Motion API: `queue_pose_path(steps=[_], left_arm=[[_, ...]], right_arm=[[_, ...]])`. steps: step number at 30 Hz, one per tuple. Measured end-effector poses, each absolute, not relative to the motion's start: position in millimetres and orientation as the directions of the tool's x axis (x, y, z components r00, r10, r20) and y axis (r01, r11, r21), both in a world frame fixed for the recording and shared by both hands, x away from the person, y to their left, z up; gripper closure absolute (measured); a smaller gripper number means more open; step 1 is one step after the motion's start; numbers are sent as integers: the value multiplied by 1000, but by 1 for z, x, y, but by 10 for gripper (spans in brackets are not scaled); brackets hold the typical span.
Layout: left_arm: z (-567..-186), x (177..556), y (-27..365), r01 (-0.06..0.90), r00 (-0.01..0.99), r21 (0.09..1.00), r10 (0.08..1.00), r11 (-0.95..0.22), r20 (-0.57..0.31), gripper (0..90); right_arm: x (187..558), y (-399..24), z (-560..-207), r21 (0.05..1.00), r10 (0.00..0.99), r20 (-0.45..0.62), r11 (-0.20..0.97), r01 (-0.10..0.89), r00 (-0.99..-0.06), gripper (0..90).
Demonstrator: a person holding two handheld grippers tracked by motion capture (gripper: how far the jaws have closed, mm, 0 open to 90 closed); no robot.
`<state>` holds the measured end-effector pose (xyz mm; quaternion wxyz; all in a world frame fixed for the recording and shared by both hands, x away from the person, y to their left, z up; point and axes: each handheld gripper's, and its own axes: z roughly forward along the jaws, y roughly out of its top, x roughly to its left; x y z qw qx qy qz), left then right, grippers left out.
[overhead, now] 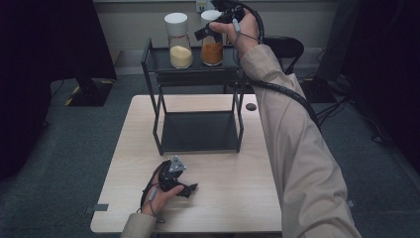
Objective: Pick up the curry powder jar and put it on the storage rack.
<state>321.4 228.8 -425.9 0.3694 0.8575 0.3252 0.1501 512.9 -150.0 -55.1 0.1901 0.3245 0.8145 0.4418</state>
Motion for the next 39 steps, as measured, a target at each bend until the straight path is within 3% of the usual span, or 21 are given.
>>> queue_pose_path(steps=[12,39], left_arm=[[-426,322,229,443,746,732,665,-517,18,1],[-426,322,230,444,747,732,665,-517,17,1]], right_arm=[[475,-167,-55,874,719,-19,349,338,-694,6],[429,-191,-96,894,716,37,287,343,-697,8]])
